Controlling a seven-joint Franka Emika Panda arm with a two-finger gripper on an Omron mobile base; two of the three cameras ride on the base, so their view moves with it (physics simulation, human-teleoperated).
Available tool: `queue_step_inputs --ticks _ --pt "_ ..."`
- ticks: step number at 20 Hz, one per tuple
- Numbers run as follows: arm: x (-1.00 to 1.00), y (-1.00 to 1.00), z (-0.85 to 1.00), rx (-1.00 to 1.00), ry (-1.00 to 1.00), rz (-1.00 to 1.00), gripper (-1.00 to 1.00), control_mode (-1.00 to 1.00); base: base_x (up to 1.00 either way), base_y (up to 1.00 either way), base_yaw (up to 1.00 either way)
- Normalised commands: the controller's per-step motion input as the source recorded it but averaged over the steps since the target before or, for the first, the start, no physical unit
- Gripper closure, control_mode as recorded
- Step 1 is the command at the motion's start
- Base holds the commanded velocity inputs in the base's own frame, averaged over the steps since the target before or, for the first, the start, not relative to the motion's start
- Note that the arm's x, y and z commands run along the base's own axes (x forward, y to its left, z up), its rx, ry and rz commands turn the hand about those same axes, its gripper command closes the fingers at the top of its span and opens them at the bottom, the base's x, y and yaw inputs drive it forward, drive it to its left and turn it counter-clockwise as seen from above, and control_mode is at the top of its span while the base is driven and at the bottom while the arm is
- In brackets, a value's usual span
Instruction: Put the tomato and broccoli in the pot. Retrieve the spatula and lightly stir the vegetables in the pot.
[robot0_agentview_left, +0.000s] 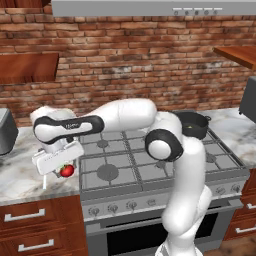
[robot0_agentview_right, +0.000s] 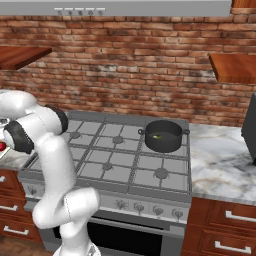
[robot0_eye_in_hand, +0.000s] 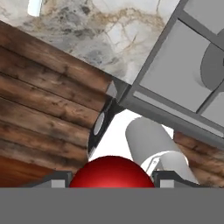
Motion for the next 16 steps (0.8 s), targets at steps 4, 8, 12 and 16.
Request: queue_step_inputs --ticks 4,8,12,16 --pt "-0.25 -0.96 0.48 0.13 -0.16 -0.10 1.00 -1.00 0.00 0.00 0.00" --pt "-0.05 -1.00 0.36 0.13 -0.18 -0.12 1.00 -1.00 0.00 0.00 0.00" --pt "0.00 -1.00 0.22 0.14 -0.27 -0.13 1.00 -1.00 0.00 0.00 0.00" --pt "0.00 -1.00 0.31 0.09 -0.19 -0.12 1.00 -1.00 0.00 0.00 0.00"
